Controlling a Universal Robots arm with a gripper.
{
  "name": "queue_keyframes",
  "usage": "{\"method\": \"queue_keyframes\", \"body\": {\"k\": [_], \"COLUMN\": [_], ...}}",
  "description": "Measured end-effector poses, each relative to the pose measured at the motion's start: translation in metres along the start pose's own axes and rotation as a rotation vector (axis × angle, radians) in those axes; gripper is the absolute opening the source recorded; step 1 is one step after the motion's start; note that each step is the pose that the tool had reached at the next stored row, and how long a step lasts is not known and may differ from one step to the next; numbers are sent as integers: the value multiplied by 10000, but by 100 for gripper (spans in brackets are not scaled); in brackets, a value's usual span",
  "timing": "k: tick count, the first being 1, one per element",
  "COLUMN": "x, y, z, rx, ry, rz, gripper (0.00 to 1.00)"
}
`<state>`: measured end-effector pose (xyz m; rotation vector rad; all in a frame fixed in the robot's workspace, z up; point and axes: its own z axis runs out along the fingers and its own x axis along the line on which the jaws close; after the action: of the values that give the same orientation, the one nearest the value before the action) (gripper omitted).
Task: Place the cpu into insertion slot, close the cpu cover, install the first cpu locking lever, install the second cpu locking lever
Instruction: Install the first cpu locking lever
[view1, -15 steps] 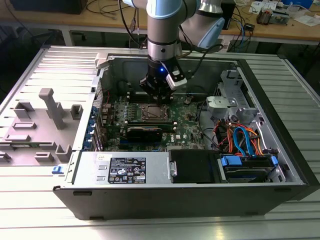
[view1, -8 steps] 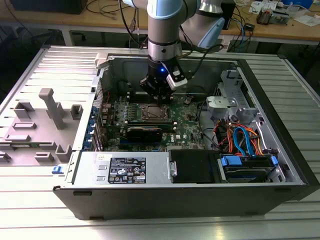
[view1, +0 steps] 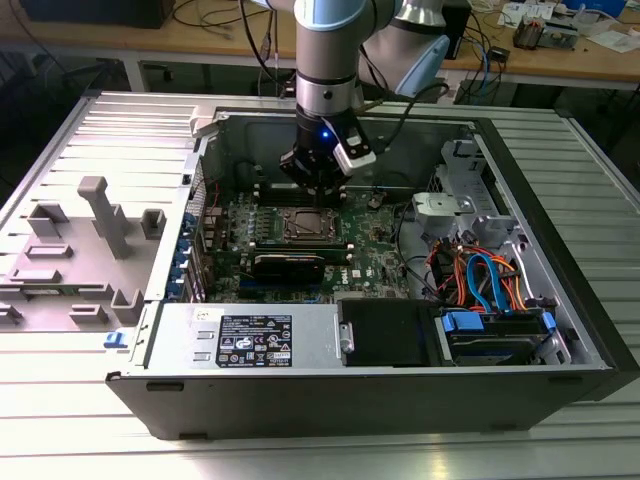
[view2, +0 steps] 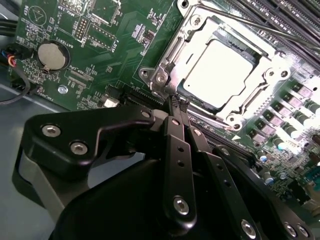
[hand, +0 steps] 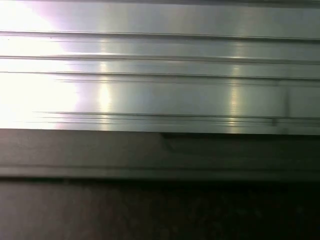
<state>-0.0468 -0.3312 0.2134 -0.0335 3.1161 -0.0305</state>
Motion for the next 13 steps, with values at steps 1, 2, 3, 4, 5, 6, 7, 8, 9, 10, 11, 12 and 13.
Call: {"method": "queue_keyframes", "body": {"k": [1, 2, 3, 4, 5, 6, 7, 8, 9, 10, 11, 12, 13], "x": [0, 0, -1, 0, 0, -1, -2, -2, -2, -3, -2, -3, -3], "y": [-1, -2, -3, -4, -5, -7, -9, -13, -19, -23, -25, -26, -27], "z": [-3, -5, -6, -7, -8, -8, -8, -8, -8, -7, -7, -7, -7], "rx": [0, -2, -2, 0, 0, 0, 0, 1, 1, 0, 0, 0, 0], "ry": [0, -1, -1, 0, 0, 0, 0, 1, 1, 0, 1, 1, 0], "rz": [0, 0, -1, 0, 0, -1, -2, -2, -1, -1, 1, -1, 0], "gripper": [11, 11, 11, 11, 11, 11, 11, 11, 11, 11, 11, 11, 11]}}
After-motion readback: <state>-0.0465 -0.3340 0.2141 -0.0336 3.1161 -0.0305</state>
